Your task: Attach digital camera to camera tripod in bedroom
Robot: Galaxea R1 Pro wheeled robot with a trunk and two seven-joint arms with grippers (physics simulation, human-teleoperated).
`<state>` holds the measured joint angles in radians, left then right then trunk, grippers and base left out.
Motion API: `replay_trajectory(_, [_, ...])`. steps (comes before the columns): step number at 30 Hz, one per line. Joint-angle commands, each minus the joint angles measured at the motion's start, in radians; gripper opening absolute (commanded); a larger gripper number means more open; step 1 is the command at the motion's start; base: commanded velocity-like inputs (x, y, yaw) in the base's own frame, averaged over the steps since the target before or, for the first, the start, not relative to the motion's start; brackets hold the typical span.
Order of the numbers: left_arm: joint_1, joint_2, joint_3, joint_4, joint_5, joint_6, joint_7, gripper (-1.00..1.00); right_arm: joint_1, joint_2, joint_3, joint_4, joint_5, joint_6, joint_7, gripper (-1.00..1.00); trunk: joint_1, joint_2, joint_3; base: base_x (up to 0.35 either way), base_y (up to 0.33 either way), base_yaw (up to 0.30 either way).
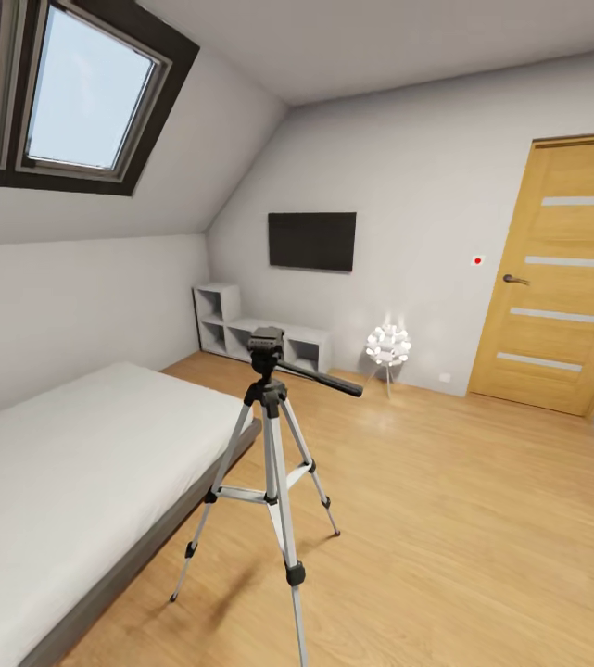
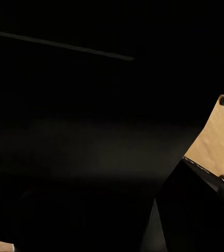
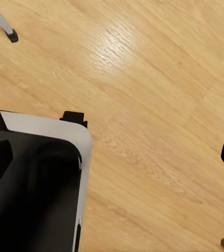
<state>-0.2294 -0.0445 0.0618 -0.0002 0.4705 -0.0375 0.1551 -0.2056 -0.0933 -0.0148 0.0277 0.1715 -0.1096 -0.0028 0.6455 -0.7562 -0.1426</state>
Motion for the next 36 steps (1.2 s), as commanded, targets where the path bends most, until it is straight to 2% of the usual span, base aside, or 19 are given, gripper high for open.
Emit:
replay_trajectory(1, [-0.001,-0.001,0.006,0.0,-0.003,-0.003,0.0,-1.0,-0.001,0.0,-0.002,0.003,0.007,-0.005,0.0,1.0,-0.004,0.006,0.002,0.0,0.0,0.0])
replay_trajectory(36, [-0.001,0.0,0.006,0.0,-0.001,-0.003,0.0,-1.0,-0.001,0.0,-0.002,0.003,0.007,-0.002,0.0,1.0,-0.138,0.251,0.111,0.0,0.0,0.0])
